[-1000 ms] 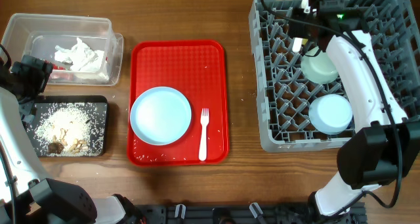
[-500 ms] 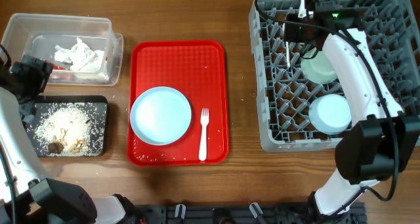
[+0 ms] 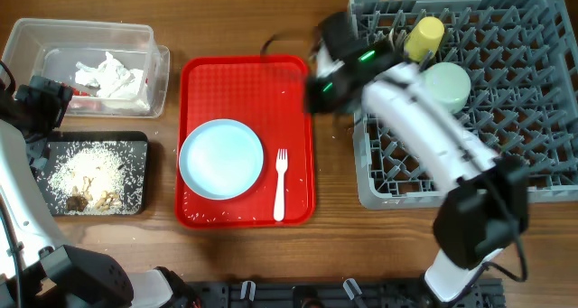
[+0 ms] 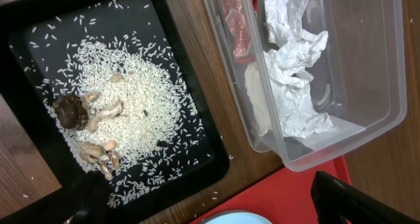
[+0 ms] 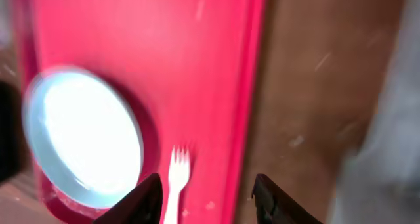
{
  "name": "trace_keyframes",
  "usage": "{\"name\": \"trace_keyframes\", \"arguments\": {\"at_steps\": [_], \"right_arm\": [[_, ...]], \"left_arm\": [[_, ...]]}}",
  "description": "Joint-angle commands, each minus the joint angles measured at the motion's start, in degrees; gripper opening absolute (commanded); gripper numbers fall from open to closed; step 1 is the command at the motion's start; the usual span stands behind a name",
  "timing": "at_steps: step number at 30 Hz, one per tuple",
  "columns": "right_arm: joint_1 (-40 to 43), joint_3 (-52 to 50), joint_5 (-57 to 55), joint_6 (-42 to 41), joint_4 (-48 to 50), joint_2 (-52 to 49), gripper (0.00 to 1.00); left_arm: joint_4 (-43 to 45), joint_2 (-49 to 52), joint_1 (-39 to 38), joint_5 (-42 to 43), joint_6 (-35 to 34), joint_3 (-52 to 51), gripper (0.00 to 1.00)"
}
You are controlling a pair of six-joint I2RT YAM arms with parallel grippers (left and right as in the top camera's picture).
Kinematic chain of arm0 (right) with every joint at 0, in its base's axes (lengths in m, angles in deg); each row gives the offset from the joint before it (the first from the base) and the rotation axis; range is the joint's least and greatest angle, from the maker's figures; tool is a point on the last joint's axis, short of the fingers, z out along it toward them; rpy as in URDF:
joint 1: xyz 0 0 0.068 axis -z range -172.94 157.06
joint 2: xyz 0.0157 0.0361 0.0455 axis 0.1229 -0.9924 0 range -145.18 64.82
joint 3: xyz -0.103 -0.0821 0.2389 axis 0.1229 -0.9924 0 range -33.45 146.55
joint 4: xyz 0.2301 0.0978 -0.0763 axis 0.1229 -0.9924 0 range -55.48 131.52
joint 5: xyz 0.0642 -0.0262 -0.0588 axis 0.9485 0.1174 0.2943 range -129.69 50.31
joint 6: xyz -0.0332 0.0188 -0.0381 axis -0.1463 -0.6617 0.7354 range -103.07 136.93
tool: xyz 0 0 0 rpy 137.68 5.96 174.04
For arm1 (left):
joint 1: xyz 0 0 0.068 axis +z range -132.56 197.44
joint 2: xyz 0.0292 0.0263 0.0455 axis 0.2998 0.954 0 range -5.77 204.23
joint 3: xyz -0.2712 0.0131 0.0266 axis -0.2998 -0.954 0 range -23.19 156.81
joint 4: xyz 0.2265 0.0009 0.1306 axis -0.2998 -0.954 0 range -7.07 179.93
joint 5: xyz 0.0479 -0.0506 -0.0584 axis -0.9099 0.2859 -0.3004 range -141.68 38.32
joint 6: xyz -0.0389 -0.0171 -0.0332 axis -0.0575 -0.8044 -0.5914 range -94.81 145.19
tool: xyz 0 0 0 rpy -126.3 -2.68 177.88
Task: Sort waste into correct bins and load items into the dishwasher rack
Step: 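Grasp the white fork on the red tray with the right gripper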
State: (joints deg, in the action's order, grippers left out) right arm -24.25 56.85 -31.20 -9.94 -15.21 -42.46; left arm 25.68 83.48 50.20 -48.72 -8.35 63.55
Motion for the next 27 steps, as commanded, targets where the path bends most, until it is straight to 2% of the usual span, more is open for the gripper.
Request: {"name": "trace_keyframes", "arguments": {"at_steps": [1, 5, 7, 9, 14, 24, 27], "right_arm": [[-8.0, -7.7, -8.3, -12.1, 2.2, 0.7, 0.46], [-13.6, -13.7, -8.7, -17.5, 7.2, 0.7, 0.37], [-15.4, -14.8, -8.7, -18.2, 8.7, 0.6, 0.38], [-17.9, -15.2, -9.0, -18.0, 10.3, 0.2, 0.44], [-21.3, -15.2, -11.6, -17.2, 11.6, -2.5, 0.48], [-21.2, -15.2, -13.2, -17.5, 10.0, -7.5, 0.46], [-21.2, -15.2, -13.2, -17.5, 10.0, -7.6, 0.4]], "left_arm": [[0.1, -0.1, 0.3, 0.2, 0.1, 0.2, 1.0], [0.1, -0.1, 0.3, 0.2, 0.1, 0.2, 1.0], [0.1, -0.1, 0.3, 0.2, 0.1, 0.2, 1.0], [0.1, -0.1, 0.3, 0.2, 0.1, 0.2, 1.0], [0.1, -0.1, 0.3, 0.2, 0.1, 0.2, 1.0], [0.1, -0.1, 0.3, 0.2, 0.1, 0.2, 1.0], [0.1, -0.1, 0.3, 0.2, 0.1, 0.2, 1.0]]}}
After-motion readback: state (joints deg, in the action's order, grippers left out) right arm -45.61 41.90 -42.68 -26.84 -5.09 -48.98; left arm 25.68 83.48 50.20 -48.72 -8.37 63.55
